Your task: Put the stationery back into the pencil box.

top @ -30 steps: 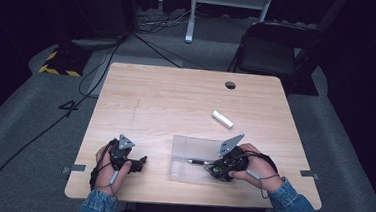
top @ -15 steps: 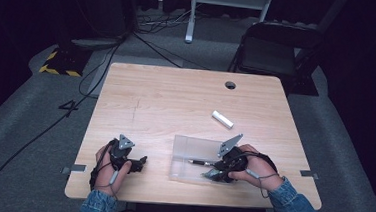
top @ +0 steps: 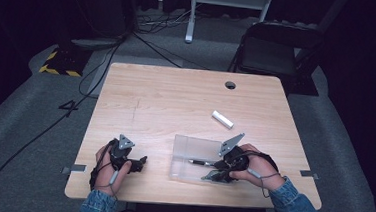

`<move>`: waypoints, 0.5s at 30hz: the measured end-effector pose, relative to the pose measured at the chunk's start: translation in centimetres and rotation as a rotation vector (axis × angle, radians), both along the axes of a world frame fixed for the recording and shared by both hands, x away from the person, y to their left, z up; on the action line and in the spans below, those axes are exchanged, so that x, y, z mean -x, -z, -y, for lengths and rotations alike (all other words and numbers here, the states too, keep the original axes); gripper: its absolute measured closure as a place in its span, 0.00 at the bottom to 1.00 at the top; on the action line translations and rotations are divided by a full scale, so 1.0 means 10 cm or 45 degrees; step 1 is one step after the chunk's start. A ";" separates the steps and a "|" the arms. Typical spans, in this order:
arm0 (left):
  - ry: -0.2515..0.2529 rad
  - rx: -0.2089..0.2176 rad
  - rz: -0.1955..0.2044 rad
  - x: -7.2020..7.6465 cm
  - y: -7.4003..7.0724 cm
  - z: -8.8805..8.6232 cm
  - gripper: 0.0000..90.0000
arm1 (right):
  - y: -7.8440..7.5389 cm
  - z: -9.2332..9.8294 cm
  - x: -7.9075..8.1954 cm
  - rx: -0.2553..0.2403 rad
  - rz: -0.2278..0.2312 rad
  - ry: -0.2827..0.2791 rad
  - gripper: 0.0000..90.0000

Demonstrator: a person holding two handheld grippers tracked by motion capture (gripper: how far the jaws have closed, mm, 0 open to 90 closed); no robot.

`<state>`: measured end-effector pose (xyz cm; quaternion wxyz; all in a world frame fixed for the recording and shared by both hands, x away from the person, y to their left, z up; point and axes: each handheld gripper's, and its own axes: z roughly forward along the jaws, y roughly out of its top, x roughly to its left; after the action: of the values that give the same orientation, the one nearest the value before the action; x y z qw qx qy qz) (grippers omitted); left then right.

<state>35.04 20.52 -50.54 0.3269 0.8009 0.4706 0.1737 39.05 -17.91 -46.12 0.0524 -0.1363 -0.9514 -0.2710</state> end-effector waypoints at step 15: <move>-0.015 -0.005 0.002 0.06 0.00 -0.05 0.11 | -0.35 0.13 -0.08 -0.148 0.147 0.138 0.53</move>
<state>34.41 21.04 -50.54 0.3245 0.7986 0.4748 0.1772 39.87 -19.19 -42.64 -0.0095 -0.1683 -0.9268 -0.3356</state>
